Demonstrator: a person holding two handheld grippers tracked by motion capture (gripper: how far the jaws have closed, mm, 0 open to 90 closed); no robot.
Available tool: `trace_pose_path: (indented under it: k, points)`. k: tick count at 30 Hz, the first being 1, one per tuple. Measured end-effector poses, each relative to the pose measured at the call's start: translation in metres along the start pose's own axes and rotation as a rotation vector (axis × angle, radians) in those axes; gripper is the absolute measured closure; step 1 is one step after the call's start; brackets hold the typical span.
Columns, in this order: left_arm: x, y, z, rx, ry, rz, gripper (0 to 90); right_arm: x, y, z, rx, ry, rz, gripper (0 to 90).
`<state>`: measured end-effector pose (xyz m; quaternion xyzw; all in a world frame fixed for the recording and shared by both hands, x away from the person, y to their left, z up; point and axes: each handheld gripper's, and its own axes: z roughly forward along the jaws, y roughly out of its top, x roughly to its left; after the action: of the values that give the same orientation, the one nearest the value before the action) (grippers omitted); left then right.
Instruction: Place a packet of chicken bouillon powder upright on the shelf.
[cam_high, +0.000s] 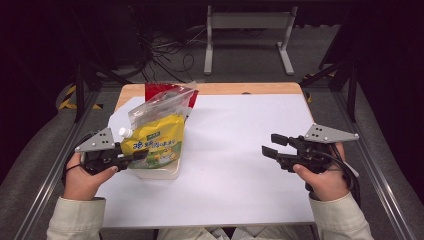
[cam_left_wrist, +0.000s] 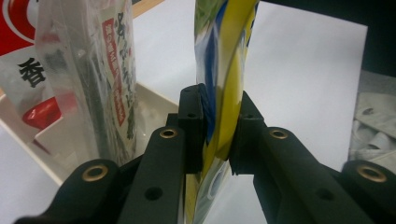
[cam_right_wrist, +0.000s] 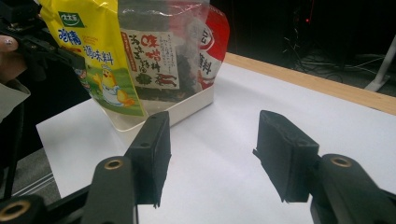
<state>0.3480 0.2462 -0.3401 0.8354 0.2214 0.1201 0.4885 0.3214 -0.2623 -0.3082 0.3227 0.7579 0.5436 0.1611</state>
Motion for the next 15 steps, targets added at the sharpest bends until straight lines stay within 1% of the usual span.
trace_pose_path:
  k: [3, 5, 7, 9, 10, 13, 15]
  points:
    - [0.003, -0.003, 0.001, -0.001, -0.012, -0.010, 78.1, 0.000, 0.000, 0.001, 0.001, 0.000, -0.001, 42.5]
    - [0.005, -0.004, 0.002, -0.004, -0.012, -0.008, 78.1, 0.000, 0.000, 0.001, 0.002, 0.000, 0.000, 42.5]
    - [0.006, -0.006, 0.003, -0.004, -0.017, -0.014, 78.1, 0.000, -0.001, 0.002, 0.002, 0.002, 0.001, 42.5]
    - [0.009, -0.009, 0.005, -0.004, -0.020, -0.025, 78.1, 0.000, -0.001, 0.002, 0.002, 0.003, 0.003, 42.4]
    - [0.011, -0.012, 0.006, -0.007, -0.023, -0.040, 78.2, 0.000, -0.001, 0.002, 0.002, 0.003, 0.004, 42.3]
    - [0.014, -0.014, 0.006, -0.015, -0.022, -0.052, 78.2, 0.000, -0.001, 0.002, 0.001, 0.004, 0.006, 42.3]
    - [0.015, -0.015, 0.006, -0.011, -0.022, -0.056, 78.3, 0.000, -0.001, 0.002, 0.002, 0.004, 0.007, 42.2]
